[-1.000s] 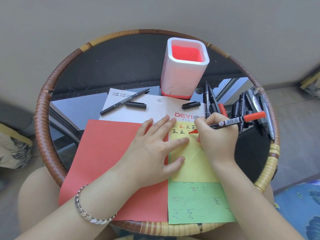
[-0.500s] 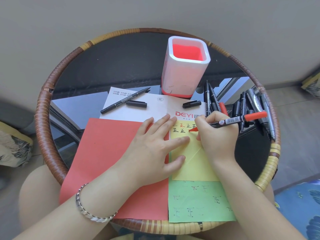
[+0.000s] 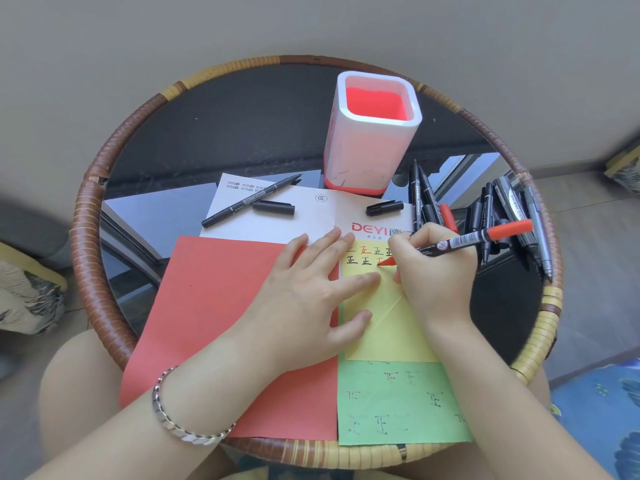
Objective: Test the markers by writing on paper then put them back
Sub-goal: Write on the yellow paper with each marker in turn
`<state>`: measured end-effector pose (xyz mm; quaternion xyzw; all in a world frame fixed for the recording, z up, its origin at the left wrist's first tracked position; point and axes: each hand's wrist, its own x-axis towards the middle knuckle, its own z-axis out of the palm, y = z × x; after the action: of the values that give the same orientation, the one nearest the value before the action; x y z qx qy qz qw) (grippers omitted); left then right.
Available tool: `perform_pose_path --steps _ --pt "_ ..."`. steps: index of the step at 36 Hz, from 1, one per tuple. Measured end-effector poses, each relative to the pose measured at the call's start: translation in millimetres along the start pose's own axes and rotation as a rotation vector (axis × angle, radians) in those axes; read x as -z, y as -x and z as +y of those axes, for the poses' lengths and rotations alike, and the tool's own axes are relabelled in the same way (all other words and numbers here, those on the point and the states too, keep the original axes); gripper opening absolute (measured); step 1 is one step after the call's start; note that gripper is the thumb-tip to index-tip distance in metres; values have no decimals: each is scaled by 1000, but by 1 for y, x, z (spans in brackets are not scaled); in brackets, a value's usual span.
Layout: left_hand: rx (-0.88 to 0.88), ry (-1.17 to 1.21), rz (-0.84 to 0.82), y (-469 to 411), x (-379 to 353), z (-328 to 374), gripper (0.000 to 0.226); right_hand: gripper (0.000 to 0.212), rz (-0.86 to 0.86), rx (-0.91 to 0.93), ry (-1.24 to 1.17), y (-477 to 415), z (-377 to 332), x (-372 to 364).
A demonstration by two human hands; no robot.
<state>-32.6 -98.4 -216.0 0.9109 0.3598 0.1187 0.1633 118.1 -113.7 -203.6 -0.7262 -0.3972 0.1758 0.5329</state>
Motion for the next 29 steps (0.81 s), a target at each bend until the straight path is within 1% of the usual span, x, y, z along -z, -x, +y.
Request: perform_pose_path --steps 3,7,11,14,16,18,21,26,28,29 --pt "-1 0 -1 0 0 0 45 30 51 8 4 -2 4 1" --pt "-3 -9 4 0 -1 0 45 31 71 -16 -4 -4 8 3" --pt "-8 -13 7 0 -1 -1 45 27 74 -46 -54 -2 1 5" --pt "-10 -21 5 0 -2 -1 44 32 125 -36 -74 -2 1 7" --pt "-9 -26 2 0 -2 -1 44 34 127 -31 -102 -3 3 7" --pt "-9 -36 -5 1 -1 0 45 33 93 -23 -153 -2 3 8" --pt "-19 -74 -11 0 0 0 45 30 -14 27 -177 0 2 12" --pt "-36 -137 -10 -3 3 4 44 8 -210 91 -114 7 2 35" --pt "-33 -139 -3 -6 3 7 43 28 -284 141 -48 9 7 48" --pt "-33 -147 1 -7 2 8 42 32 -308 161 -13 9 8 55"
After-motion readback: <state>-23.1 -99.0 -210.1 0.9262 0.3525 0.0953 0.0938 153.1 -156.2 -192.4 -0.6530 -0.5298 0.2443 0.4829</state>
